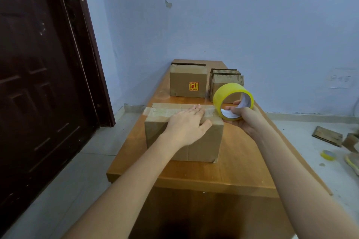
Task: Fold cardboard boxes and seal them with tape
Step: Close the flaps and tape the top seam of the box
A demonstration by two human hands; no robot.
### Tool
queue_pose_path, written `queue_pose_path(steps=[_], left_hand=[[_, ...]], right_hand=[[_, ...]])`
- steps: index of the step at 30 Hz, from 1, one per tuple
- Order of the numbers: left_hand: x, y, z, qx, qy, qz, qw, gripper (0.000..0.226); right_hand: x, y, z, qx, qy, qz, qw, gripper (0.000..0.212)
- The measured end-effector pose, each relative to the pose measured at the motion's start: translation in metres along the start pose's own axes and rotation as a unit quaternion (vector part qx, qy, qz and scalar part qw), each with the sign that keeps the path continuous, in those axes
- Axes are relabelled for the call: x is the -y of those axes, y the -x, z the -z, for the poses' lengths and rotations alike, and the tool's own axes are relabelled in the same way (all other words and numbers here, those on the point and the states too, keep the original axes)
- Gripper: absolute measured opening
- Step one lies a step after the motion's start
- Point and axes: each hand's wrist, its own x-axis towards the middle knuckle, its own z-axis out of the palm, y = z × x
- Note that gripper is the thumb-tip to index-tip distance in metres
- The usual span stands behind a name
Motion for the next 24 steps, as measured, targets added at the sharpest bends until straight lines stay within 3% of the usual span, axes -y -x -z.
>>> queue_pose_path(steps=[24], left_hand=[[-0.003, 0.002, -0.003, -0.016, -0.002, -0.006, 1.0, 0.057]], right_hand=[[0.005, -0.017, 0.019, -0.013, 0.093, 0.017, 0.995, 0.026]])
